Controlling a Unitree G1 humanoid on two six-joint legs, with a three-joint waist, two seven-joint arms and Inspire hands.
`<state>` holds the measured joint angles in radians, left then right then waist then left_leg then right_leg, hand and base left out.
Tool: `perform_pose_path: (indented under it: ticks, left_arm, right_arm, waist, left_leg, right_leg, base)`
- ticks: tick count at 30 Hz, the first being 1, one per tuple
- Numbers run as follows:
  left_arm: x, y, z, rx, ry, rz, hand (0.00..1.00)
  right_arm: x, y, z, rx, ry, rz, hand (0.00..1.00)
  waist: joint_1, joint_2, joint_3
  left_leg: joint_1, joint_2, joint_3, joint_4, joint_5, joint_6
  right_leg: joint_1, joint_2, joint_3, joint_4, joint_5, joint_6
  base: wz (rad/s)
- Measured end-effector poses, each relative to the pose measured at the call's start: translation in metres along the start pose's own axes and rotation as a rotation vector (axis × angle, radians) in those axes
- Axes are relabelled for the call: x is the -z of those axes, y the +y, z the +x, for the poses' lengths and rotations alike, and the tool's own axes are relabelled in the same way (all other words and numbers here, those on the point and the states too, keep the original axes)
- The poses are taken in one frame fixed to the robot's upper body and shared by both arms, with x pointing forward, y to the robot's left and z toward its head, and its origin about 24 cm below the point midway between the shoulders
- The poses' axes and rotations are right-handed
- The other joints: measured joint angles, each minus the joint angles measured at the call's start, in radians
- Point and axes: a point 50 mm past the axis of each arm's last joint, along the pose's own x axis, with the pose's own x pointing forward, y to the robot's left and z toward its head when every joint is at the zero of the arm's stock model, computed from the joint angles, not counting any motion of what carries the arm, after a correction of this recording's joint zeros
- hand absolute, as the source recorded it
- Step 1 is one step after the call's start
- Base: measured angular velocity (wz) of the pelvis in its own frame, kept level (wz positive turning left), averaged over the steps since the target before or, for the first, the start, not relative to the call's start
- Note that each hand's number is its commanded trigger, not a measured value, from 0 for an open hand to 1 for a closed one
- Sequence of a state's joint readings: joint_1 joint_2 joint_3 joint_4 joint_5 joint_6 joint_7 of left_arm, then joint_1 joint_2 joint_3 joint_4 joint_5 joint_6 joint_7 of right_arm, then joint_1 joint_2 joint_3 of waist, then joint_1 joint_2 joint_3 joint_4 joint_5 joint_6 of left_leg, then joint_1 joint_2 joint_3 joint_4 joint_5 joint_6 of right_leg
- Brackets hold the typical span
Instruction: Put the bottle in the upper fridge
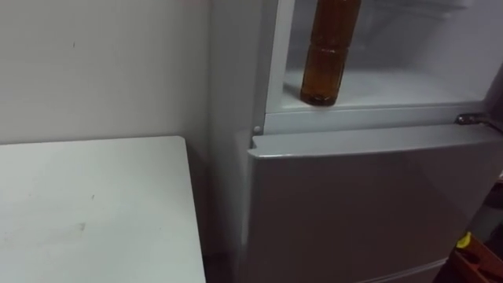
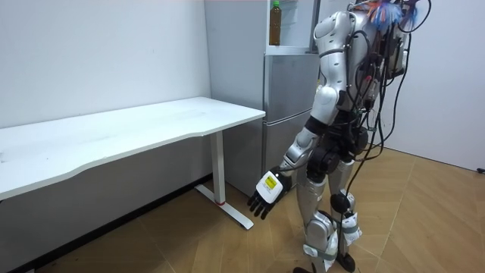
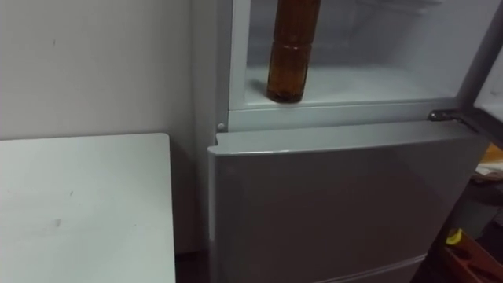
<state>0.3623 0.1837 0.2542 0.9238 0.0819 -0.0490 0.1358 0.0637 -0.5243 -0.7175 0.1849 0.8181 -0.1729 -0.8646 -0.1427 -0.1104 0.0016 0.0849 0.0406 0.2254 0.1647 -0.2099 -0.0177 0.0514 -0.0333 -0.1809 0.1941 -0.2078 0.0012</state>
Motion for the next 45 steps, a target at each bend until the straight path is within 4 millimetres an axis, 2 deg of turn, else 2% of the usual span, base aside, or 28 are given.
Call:
perform_pose_path:
  ticks: [24,32,38,45]
  left_arm:
    - [0.011,0.004,-0.003,0.007,0.028,-0.009,0.0]
    - [0.016,0.001,-0.003,0.015,0.05,-0.01,0.0]
    - [0.017,0.0,-0.004,0.014,0.049,-0.01,0.0]
    - [0.018,0.0,-0.004,0.007,0.046,-0.01,0.0]
  right_arm:
    - [0.0,0.007,-0.006,-0.029,-0.069,-0.097,0.0]
    - [0.006,0.03,-0.036,-0.231,-0.097,-0.188,0.0]
    - [0.008,0.034,-0.06,-0.351,-0.085,-0.198,0.0]
    - [0.006,0.034,-0.068,-0.405,-0.078,-0.183,0.0]
  waist:
    - [0.009,-0.001,0.0007]
    - [0.008,-0.002,0.0017]
    - [0.016,-0.002,0.0018]
    - [0.019,-0.001,0.0023]
  left_leg:
    - [0.0,0.0,0.009,0.0,0.0,0.0]
    - [0.017,-0.005,0.012,0.0,0.001,-0.002]
    - [0.019,-0.005,0.012,0.0,0.002,-0.003]
    - [0.016,-0.004,0.013,0.0,0.002,-0.003]
  right_leg:
    - [-0.018,-0.002,0.008,0.021,-0.005,0.0]
    - [-0.028,-0.01,0.018,0.069,-0.029,-0.002]
    - [-0.028,-0.01,0.019,0.071,-0.029,-0.003]
    - [-0.028,-0.009,0.018,0.066,-0.029,-0.003]
  base:
    - [-0.01]
    - [-0.02]
    - [0.0]
    - [0.0]
